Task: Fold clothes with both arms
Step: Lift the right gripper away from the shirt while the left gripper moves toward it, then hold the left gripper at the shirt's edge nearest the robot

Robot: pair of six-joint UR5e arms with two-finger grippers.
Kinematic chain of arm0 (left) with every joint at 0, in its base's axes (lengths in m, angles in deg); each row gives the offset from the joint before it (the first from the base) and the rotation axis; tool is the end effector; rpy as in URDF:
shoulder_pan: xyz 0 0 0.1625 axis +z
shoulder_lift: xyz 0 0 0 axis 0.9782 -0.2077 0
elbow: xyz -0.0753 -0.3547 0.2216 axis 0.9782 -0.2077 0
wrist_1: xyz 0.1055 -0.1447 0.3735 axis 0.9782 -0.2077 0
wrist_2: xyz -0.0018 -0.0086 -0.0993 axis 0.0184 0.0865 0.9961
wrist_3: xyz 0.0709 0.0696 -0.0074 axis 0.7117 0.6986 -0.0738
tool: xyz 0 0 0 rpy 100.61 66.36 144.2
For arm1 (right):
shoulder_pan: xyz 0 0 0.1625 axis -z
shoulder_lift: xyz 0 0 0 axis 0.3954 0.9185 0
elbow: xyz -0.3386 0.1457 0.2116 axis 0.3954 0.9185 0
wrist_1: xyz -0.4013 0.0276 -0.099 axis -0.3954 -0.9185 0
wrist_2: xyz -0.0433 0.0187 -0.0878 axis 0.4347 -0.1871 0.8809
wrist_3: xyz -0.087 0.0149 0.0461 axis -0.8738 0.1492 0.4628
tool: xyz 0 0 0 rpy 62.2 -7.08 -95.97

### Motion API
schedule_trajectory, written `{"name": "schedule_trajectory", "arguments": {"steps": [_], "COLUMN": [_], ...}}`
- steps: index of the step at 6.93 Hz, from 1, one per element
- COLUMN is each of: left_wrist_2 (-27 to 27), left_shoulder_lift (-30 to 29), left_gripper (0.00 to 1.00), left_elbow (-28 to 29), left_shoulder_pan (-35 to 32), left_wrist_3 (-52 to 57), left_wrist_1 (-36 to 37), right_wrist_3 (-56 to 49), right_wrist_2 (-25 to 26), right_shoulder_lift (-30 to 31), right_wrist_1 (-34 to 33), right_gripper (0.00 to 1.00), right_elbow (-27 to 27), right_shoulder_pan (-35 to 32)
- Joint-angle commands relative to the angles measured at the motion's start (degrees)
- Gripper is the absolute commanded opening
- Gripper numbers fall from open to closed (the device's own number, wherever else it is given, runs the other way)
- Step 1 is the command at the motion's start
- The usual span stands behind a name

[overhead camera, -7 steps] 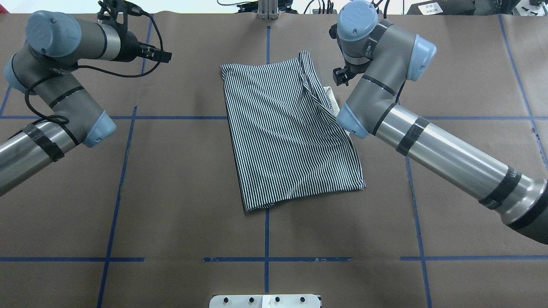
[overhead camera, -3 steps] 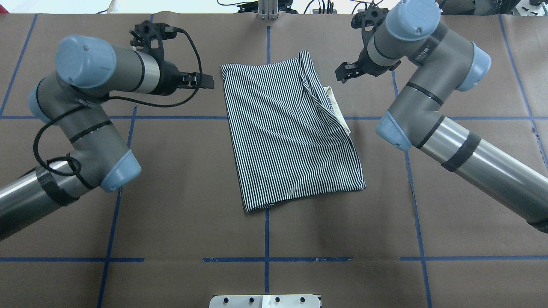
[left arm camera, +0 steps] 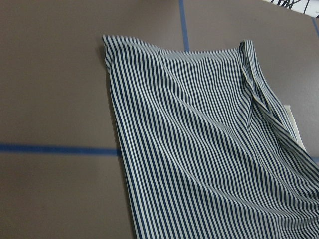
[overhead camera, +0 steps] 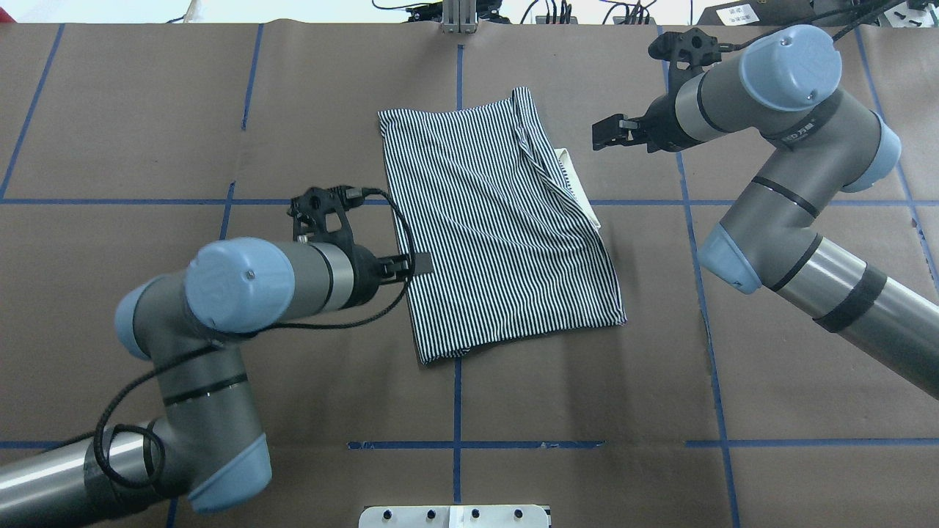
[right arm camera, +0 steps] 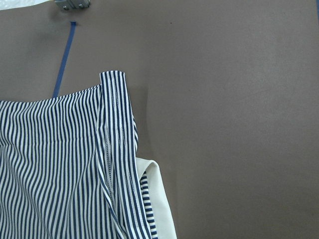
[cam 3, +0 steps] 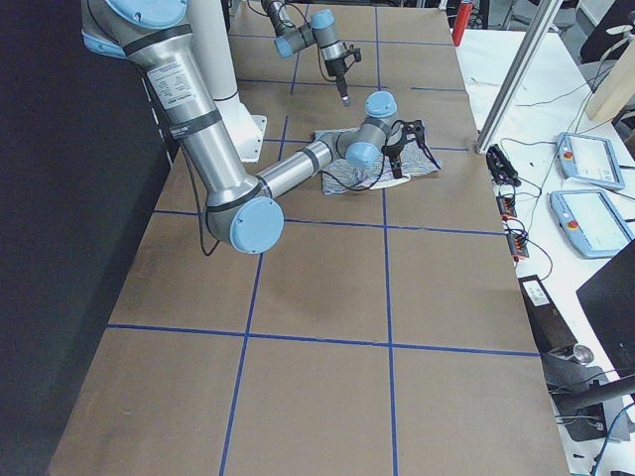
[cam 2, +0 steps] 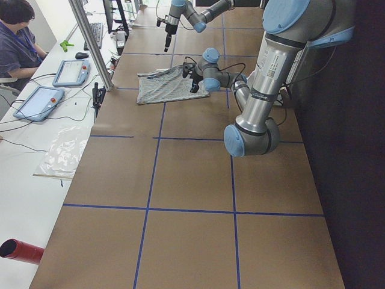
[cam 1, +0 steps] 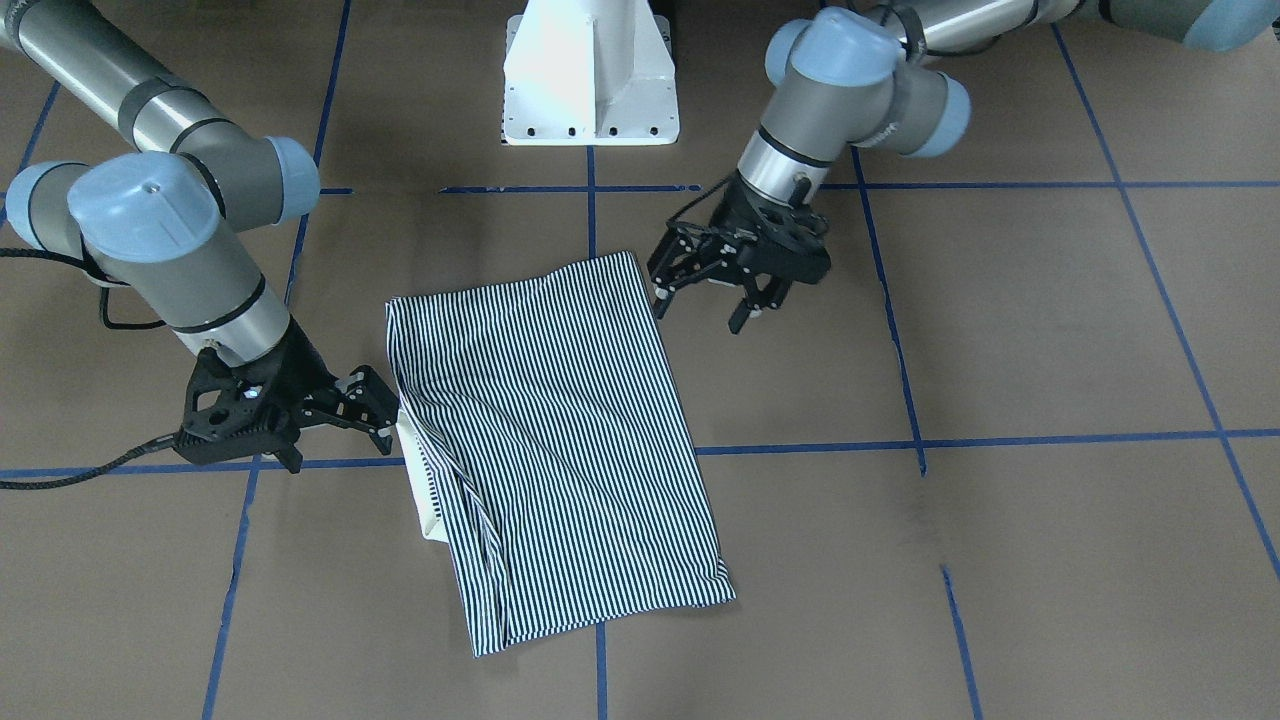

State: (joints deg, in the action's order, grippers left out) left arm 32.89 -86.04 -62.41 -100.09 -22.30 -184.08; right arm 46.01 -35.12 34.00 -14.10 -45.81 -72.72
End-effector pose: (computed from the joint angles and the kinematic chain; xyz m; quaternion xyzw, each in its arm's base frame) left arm 0.5274 -0.3588 0.2296 0.1284 0.5413 -0.1348 0.8200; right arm -0.3629 -0.5687 0.3302 0.1751 -0.4854 0.0487 0.8552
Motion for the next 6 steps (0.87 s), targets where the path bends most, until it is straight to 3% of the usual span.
{"name": "schedule_trajectory", "arguments": {"steps": [1,4,6], "left_wrist_2": [-2.96,-2.96,-3.05], "left_shoulder_lift": [0.31,-1.01,-1.19], "left_gripper": [0.74,0.61,0.61], "left_elbow": [2.22,4.34,4.34], "left_shoulder_pan": [6.69,7.49,7.4], "left_wrist_3": [-8.59,-12.58,-12.4], "left_wrist_1": [0.29,-0.16,-0.42], "right_wrist_3": [1.05,1.05,0.79], "right_wrist_2": [0.06,0.06,0.15], "right_shoulder_lift": [0.83,1.45,1.45], "right_wrist_1": [1.59,1.59,1.59], "right_gripper": [1.0,1.0,1.0], "right_elbow": [-0.51,-0.6,-0.51], "right_shoulder_pan": [0.03,-0.05,0.03]}}
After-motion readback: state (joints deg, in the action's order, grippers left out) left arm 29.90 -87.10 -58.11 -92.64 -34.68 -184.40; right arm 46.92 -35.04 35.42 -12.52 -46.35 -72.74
